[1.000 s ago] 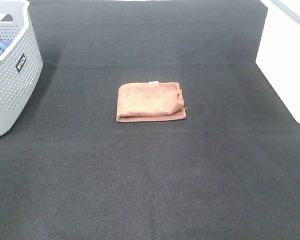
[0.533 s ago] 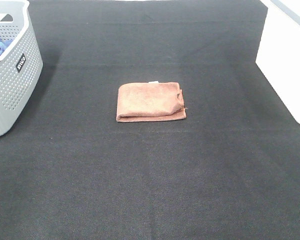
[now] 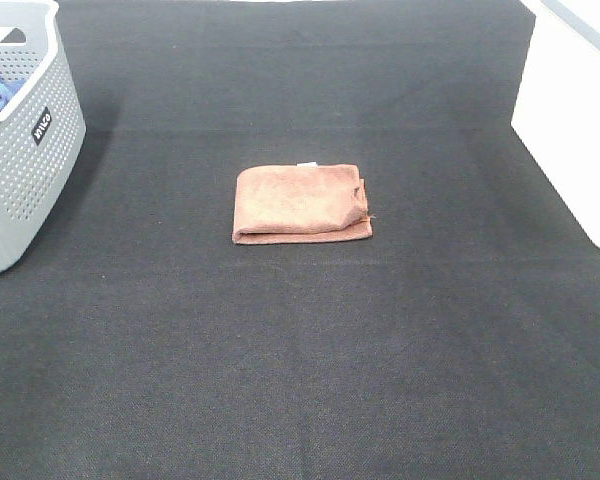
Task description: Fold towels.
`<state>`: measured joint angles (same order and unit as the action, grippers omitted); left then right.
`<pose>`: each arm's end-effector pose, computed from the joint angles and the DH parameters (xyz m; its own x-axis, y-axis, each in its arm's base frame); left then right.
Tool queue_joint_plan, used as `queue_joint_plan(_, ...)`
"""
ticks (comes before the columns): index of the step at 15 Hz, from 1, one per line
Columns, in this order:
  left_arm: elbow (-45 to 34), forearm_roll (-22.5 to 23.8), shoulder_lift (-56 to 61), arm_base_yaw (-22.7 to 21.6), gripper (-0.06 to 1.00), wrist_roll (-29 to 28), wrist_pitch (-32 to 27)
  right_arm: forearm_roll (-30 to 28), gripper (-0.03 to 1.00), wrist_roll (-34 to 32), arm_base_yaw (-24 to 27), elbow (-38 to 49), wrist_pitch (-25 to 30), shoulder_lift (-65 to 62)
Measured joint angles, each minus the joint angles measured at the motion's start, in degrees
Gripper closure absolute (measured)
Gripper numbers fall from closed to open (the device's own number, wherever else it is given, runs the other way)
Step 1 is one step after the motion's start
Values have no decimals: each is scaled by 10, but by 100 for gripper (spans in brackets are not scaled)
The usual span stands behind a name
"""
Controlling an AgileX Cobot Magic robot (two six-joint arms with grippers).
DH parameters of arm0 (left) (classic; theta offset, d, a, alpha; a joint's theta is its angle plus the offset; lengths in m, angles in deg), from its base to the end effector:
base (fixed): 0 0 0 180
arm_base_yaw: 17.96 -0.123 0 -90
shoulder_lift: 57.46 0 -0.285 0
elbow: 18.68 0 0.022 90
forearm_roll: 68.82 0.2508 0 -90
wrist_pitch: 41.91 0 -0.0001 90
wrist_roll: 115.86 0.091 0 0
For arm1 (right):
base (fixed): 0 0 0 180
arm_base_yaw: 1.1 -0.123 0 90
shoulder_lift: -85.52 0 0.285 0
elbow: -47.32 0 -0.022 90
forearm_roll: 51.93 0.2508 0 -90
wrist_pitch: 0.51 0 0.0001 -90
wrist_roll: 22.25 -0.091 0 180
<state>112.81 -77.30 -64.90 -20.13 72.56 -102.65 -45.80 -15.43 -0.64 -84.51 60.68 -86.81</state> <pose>-0.0059 -0.0119 0.2783 -0.4377 0.0570 -0.8973 0.1103 0.9939 0.0093 -0.0064 0.0086 0.2790 -0.4462 -0.0634 -0.8927 -0.1057 0.9942 -0.0178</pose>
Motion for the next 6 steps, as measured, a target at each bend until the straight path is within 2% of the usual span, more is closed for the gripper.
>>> queue_joint_plan(6,0,0,0,0,37,0,0,0,24,0,0,0,0,0)
